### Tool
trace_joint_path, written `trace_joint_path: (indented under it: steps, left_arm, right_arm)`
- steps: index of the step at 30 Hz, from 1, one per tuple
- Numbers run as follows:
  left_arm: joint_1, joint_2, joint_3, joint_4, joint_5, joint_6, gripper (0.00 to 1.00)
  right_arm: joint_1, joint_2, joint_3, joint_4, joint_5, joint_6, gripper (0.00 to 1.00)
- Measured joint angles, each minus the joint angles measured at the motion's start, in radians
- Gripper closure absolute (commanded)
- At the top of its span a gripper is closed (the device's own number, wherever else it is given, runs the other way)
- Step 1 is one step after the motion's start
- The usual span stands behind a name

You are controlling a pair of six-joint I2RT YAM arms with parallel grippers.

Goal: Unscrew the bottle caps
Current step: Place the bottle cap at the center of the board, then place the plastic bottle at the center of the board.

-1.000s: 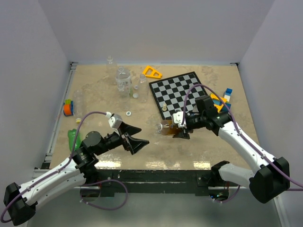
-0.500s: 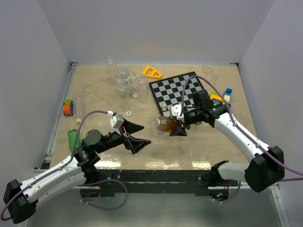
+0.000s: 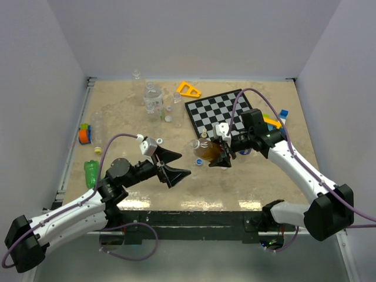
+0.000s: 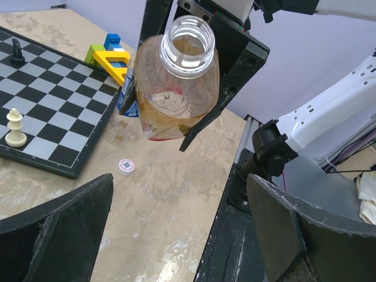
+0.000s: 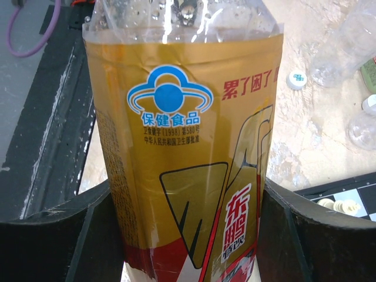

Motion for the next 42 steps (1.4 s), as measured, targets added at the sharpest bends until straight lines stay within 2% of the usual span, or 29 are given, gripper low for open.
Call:
trace_joint_path:
  steps: [9, 21, 25, 31, 39, 42]
  left_arm:
    - [-0.043, 0.114, 0.032, 0.061, -0.036, -0.026, 0.0]
    - [-0.067, 0.233, 0.095, 0.174, -0.123, -0.059, 0.02]
    - [-0.067, 0.248, 0.154, 0.173, -0.181, -0.058, 0.07]
    - [-0.067, 0.261, 0.256, 0.146, -0.27, -0.048, 0.19]
    - [-0.067, 0.32, 0.326, 0.057, -0.292, -0.045, 0.32]
    - [-0.067, 0.322, 0.327, 0.034, -0.291, -0.039, 0.41]
  right_arm:
    - [-0.01, 0.0, 0.0, 0.051, -0.019, 0.081, 0.9]
    - [-0.011, 0.0, -0.001, 0.067, -0.019, 0.108, 0.9]
    - [-0.011, 0.0, -0.001, 0.067, -0.019, 0.11, 0.89]
    - [-0.011, 0.0, -0.001, 0.068, -0.019, 0.111, 0.89]
    - [-0.011, 0.0, -0.001, 0.068, -0.019, 0.111, 0.89]
    - [-0.011, 0.0, -0.001, 0.068, -0.019, 0.111, 0.89]
